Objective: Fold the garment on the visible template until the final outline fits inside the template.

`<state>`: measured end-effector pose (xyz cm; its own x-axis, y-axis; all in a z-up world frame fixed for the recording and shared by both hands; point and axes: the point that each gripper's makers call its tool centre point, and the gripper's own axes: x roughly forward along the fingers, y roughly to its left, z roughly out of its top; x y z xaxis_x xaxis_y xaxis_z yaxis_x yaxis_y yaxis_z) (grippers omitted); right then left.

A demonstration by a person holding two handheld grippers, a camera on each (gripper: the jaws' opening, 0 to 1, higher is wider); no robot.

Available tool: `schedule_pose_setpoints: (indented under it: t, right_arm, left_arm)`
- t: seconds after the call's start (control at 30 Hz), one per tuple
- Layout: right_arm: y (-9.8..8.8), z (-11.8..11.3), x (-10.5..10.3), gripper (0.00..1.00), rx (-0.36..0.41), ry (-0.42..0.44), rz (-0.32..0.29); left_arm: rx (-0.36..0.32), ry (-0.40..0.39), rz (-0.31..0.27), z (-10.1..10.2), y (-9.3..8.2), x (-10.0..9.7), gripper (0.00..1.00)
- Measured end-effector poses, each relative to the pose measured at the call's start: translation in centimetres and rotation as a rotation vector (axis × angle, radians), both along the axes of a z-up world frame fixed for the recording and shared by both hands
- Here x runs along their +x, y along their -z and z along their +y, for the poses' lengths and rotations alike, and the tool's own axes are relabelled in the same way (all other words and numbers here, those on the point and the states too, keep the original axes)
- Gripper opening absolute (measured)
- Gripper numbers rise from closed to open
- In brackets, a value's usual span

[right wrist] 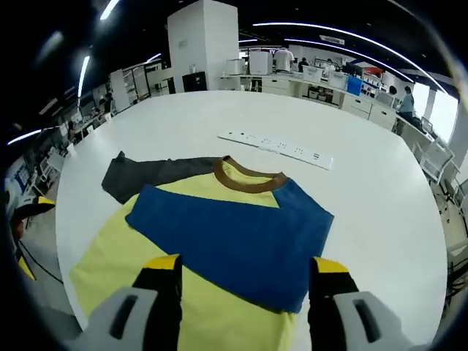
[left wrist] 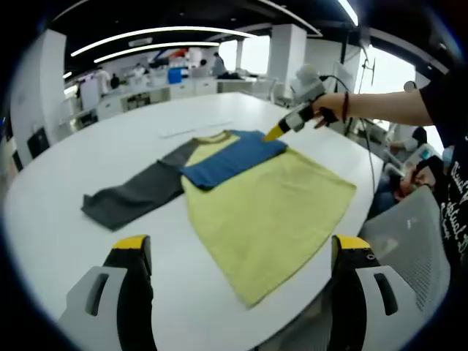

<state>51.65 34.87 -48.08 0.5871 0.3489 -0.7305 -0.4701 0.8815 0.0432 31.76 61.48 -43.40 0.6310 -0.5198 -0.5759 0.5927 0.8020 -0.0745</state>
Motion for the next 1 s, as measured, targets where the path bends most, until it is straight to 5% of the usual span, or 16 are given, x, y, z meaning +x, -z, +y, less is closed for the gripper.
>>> schedule_pose_setpoints:
  t: [0.63,1.0]
  right_arm:
    - [2.9,-5.4,-0.5,0.34,-0.004,0.157,0.026]
    - [5.3,-6.3,-1.2,0.16,0.037,0.237,0.066]
  left_arm:
    - [-0.003,-0.007,0.012,0.2,0.2,0.0,0.99]
    - [-0.028,-0.031,0.003,0.2,-0.2,0.3,0.99]
